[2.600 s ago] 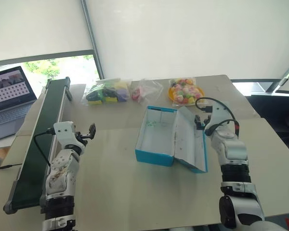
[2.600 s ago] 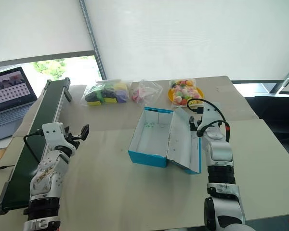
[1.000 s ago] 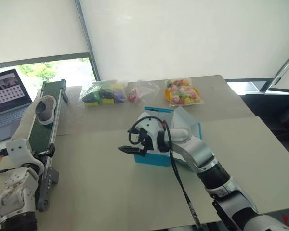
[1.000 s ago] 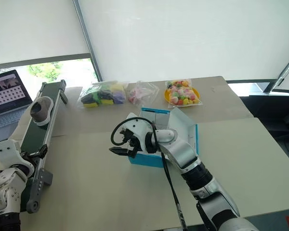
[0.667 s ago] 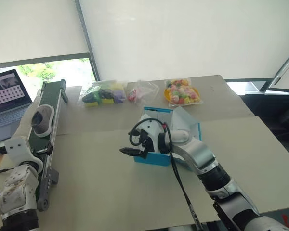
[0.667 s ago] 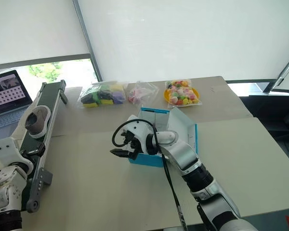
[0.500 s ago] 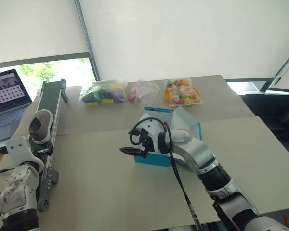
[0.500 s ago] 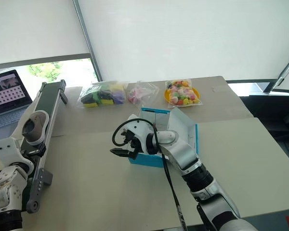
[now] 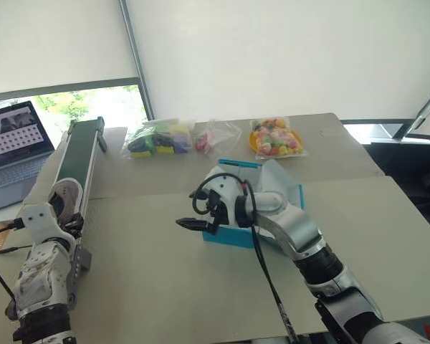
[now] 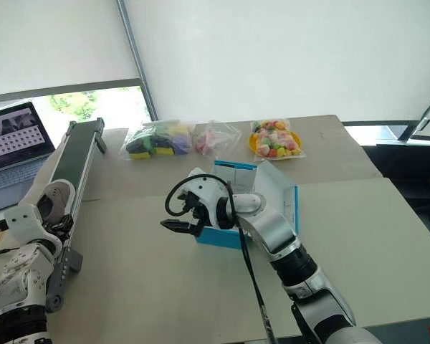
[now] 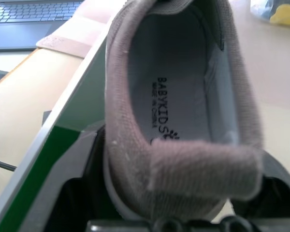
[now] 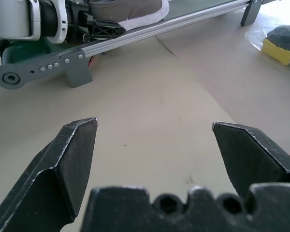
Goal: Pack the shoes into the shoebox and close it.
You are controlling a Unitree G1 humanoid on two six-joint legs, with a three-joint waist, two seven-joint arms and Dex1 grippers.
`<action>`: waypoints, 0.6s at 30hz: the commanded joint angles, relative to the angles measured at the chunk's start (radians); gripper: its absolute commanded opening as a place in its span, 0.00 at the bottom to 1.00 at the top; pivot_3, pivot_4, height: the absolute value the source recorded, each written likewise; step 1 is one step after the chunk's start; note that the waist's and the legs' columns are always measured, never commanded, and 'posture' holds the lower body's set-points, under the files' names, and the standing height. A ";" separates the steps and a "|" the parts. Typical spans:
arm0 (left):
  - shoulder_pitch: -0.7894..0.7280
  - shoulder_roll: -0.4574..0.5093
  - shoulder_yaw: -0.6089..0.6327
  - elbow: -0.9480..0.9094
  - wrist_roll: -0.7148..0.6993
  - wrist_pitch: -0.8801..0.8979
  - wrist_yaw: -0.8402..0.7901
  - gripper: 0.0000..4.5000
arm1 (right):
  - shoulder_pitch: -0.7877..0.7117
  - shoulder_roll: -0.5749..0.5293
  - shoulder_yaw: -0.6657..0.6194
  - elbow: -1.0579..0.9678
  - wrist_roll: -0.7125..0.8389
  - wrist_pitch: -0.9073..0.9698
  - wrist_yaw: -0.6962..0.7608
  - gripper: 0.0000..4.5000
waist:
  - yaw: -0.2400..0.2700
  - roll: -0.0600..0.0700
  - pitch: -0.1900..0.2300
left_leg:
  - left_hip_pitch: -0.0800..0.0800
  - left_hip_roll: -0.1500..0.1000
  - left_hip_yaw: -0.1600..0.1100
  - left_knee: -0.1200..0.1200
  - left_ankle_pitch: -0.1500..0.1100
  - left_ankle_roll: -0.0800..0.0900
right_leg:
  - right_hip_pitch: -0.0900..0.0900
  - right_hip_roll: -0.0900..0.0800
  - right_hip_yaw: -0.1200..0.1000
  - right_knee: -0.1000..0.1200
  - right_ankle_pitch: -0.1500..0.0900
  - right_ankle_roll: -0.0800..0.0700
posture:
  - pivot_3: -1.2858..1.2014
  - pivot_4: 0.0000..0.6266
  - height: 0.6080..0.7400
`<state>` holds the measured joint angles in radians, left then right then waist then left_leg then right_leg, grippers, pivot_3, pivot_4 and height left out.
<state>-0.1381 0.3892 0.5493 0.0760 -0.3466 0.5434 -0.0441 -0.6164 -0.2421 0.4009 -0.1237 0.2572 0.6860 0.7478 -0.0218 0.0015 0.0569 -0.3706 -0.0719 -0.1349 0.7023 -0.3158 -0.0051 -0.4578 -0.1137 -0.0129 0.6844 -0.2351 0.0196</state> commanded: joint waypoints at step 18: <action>-0.013 -0.181 -0.357 -0.511 -0.373 0.110 -0.243 0.58 | -0.295 0.410 -0.750 0.314 0.404 0.456 -0.565 1.00 | -0.015 -0.001 -0.001 | -0.006 -0.001 0.000 0.009 -0.002 0.003 | -0.006 0.002 0.004 0.018 0.000 -0.001 | 0.52 0.24 0.24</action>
<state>-0.1525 0.1977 0.2226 -0.3624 -0.6935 0.6413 -0.2573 -0.8463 0.0897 -0.2344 0.1915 0.5660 1.0888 0.2618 -0.0371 0.0006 0.0557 -0.3767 -0.0731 -0.1353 0.7111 -0.3176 -0.0024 -0.4651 -0.1109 -0.0088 0.7019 -0.2347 0.0189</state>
